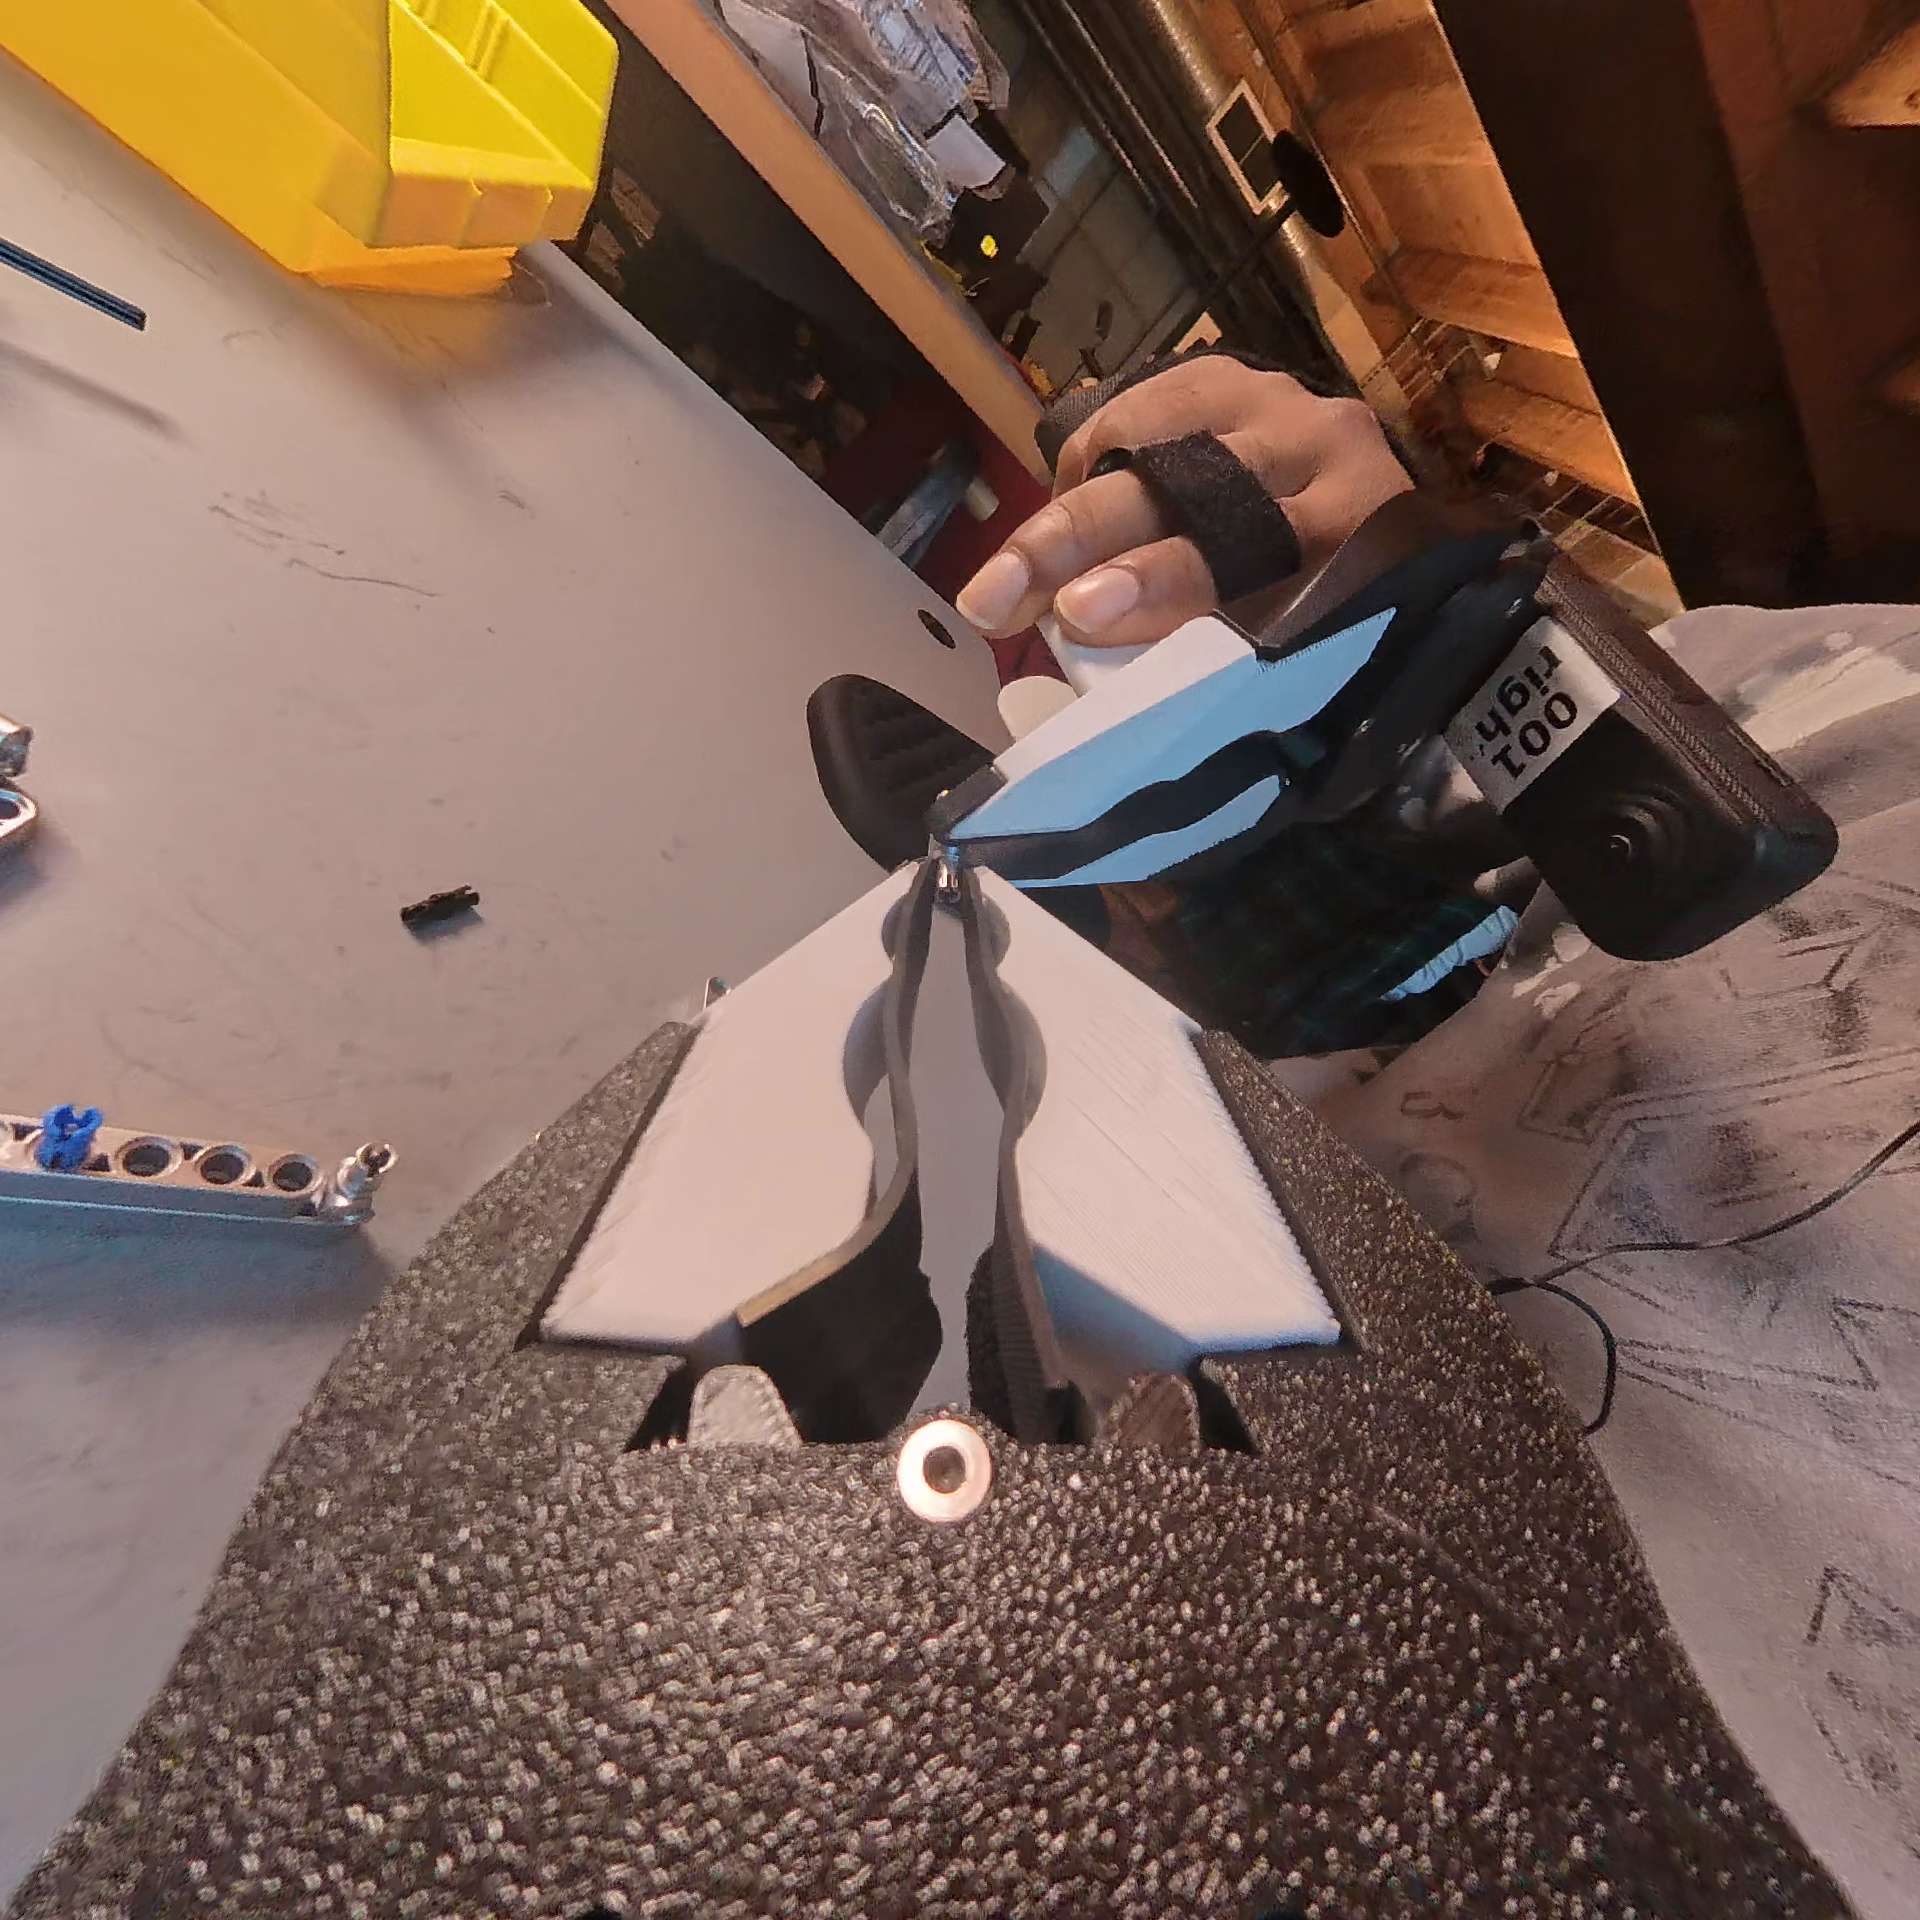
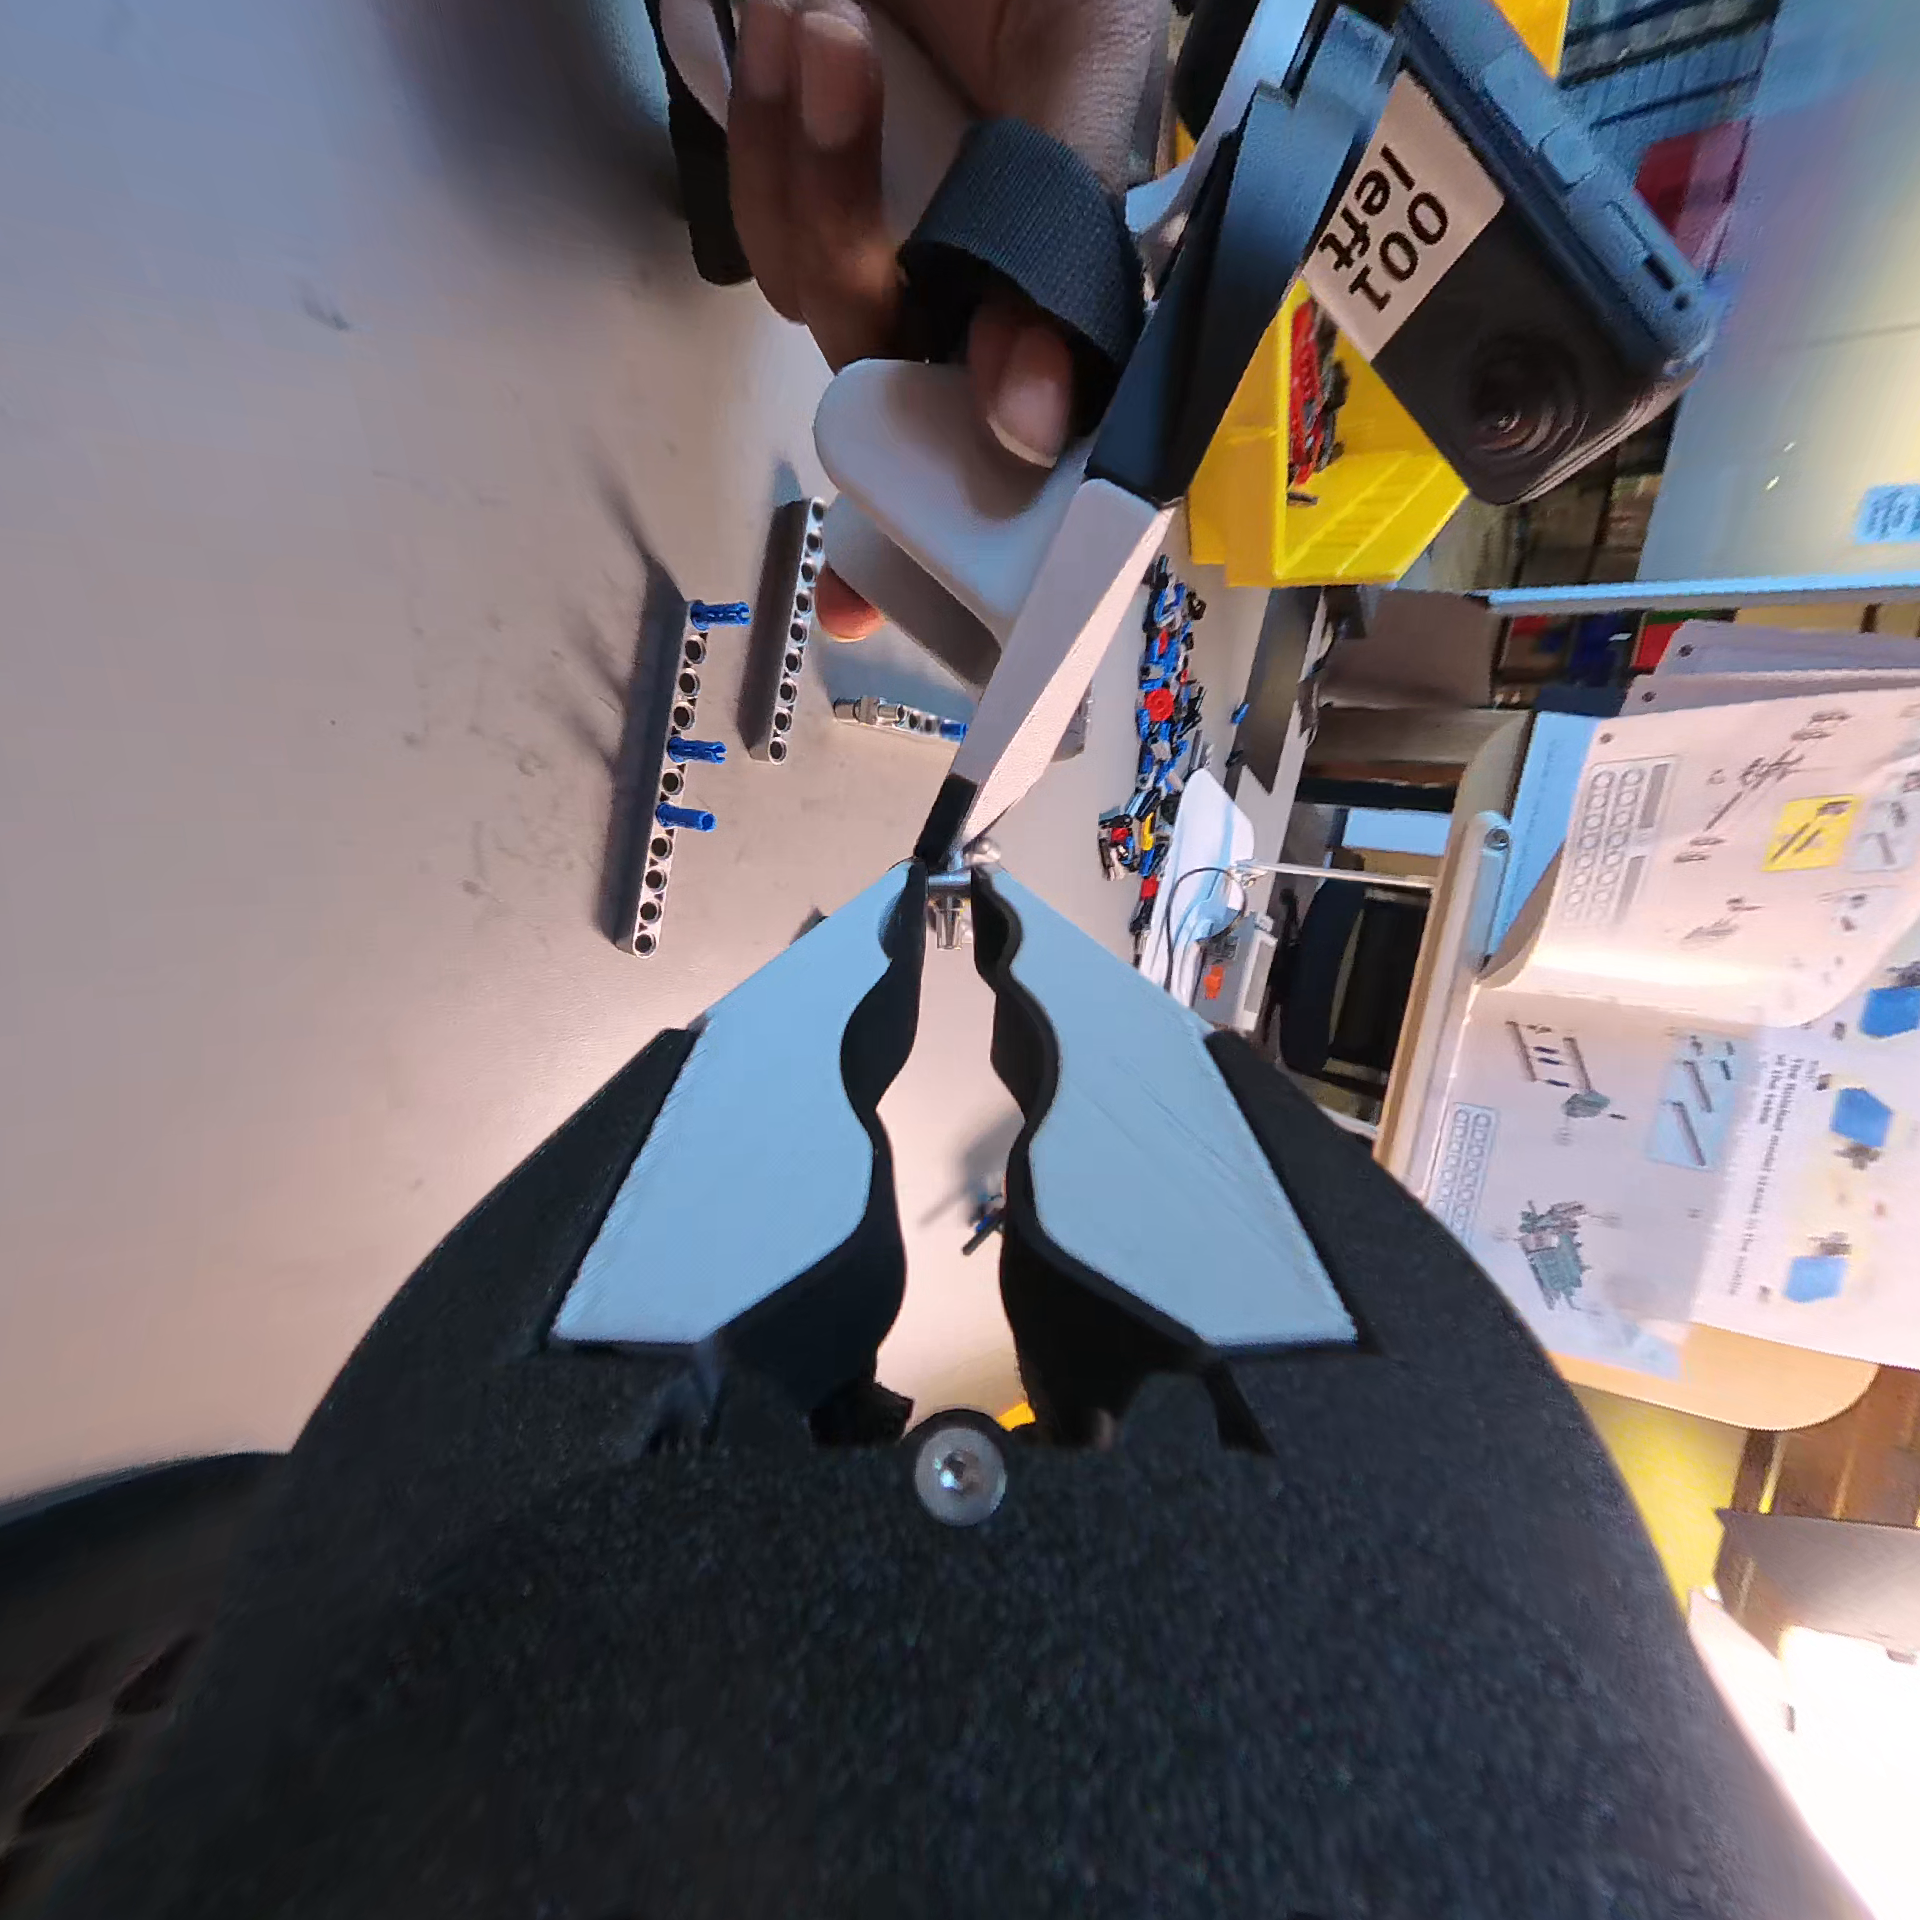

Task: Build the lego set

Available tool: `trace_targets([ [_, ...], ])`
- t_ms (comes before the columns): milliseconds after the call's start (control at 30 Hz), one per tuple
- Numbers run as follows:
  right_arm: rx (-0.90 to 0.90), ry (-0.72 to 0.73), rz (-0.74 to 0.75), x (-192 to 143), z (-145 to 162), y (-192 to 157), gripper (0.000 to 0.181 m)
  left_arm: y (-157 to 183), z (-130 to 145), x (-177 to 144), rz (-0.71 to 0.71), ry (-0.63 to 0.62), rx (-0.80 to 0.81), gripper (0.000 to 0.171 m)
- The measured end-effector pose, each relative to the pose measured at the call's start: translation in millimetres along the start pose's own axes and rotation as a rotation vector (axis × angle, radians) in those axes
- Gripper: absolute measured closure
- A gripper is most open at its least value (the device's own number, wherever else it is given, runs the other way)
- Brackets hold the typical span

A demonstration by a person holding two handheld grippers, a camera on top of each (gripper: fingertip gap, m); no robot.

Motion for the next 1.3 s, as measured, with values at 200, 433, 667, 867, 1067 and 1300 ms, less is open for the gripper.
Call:
trace_targets([
  [200, 0.506, 0.189, -0.137, -14, -3, 16, 0.17, 13, -16, -6, -0.092, 0.031, 0.342, 0.17],
  [433, 1.066, 0.42, -0.447, -30, -16, 20, 0.172, 32, -25, -6, -0.165, 0.083, 0.656, 0.169],
  [667, 1.074, 0.459, -0.454, -34, -19, 19, 0.173, 37, -24, -5, -0.136, 0.096, 0.66, 0.17],
  [867, 1.09, 0.5, -0.474, -37, -22, 22, 0.175, 37, -21, -4, -0.116, 0.078, 0.647, 0.17],
  [1067, 1.028, 0.452, -0.494, -35, -22, 19, 0.175, 37, -18, -2, -0.119, 0.063, 0.649, 0.17],
  [1300, 0.925, 0.366, -0.517, -31, -19, 12, 0.172, 31, -11, 2, -0.15, 0.0, 0.678, 0.17],
])
Point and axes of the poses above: each gripper's, where its closed fingertips meet, x out along the fingers, z out of its underside, y = z × x across the jaws, the point moved 1 cm from there along -x, back along the fingers, and after that the axes turned 8 degrees about x, right-handed, at the moved point
